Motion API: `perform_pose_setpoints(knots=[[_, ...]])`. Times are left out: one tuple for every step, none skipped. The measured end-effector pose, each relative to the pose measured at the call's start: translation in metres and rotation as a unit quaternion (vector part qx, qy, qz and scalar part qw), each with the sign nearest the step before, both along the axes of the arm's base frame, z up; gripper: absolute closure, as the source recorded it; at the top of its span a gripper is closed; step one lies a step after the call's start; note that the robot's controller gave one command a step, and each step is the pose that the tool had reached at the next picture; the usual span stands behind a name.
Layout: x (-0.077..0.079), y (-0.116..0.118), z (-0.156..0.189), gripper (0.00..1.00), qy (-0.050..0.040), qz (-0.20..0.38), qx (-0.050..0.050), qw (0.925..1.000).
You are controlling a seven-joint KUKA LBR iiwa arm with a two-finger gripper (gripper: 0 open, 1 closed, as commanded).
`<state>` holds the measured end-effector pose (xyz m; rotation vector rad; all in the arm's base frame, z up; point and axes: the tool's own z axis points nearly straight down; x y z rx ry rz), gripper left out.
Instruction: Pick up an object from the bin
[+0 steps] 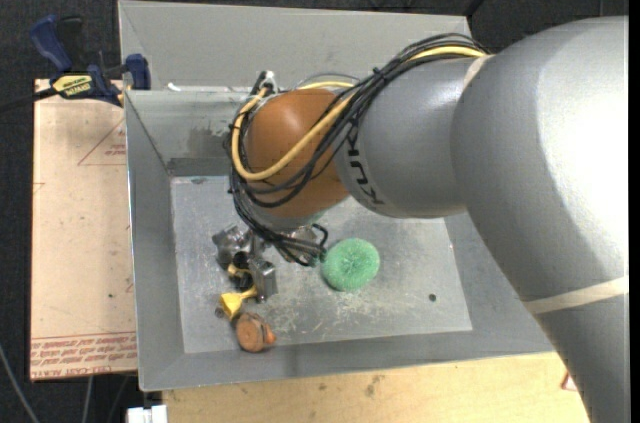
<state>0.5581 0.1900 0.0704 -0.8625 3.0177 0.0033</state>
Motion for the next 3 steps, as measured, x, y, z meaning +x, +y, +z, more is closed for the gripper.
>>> perform_pose_setpoints(knots=[[0.0336,-0.0095,0.0809,1.0,-0.0001,0.015,0.0,0.9999],[0.0335,-0.0093,0.0808,1.0,0.0002,0.015,0.0,0.9999],[0.0335,-0.0094,0.0808,1.0,0.0002,0.015,0.0,0.9999]])
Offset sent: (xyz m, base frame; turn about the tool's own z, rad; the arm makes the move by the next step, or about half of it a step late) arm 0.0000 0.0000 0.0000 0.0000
